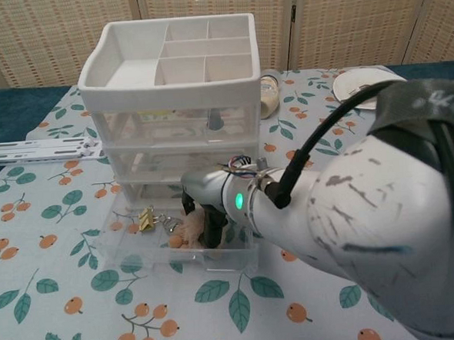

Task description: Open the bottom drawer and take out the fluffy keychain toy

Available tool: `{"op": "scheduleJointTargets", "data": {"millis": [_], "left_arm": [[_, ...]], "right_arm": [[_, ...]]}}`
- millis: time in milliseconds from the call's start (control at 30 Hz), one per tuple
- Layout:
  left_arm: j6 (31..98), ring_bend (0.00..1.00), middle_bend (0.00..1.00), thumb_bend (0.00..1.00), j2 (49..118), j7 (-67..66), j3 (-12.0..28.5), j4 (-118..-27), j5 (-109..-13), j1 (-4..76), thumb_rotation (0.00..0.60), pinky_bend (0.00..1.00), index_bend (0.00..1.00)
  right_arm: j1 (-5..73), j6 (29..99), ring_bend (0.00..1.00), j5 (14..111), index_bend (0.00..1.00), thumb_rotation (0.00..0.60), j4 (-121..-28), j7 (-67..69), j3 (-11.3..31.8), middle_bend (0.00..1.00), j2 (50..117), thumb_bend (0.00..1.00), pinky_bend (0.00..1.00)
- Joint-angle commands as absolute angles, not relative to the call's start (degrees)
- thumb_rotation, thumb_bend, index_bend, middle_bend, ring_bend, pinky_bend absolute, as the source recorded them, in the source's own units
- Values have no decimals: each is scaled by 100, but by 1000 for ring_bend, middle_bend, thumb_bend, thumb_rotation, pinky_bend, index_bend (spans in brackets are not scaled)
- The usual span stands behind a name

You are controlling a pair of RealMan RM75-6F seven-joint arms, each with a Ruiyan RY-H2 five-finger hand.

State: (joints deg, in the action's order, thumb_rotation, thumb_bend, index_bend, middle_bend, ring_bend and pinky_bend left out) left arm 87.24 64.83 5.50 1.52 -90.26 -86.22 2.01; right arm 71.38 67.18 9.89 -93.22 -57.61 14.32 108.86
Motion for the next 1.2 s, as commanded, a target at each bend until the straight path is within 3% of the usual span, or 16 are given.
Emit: {"op": "scheduleJointTargets", "data": {"millis": [33,167,667,900,1200], "left_arm": [[8725,27,0,190,6484,549,155,-9030,-8623,203,600,115,100],[8730,26,0,191,6480,541,159,-9044,-8634,206,600,115,100],[8738,27,0,190,6462,451,170,-9123,-8690,238,600,115,100],[8706,27,0,190,6461,388,170,-9167,-8698,264,600,115,100],[8682,27,0,190,6468,311,183,-9229,-8729,312,600,115,100]], "right_arm": [[7113,6736,1000,1031,538,600,-9322,-5761,1436,964,10893,541,1000],[7057,6780,1000,1162,583,600,-9369,-5728,1445,973,10870,572,1000],[6639,7086,1000,2008,599,600,-10258,-5366,1369,978,10349,577,1000],[6304,7190,1000,2390,599,600,-10872,-5136,1090,979,9919,577,1000],[5640,7417,1000,3319,599,600,-11612,-4618,424,979,9281,577,1000]]}}
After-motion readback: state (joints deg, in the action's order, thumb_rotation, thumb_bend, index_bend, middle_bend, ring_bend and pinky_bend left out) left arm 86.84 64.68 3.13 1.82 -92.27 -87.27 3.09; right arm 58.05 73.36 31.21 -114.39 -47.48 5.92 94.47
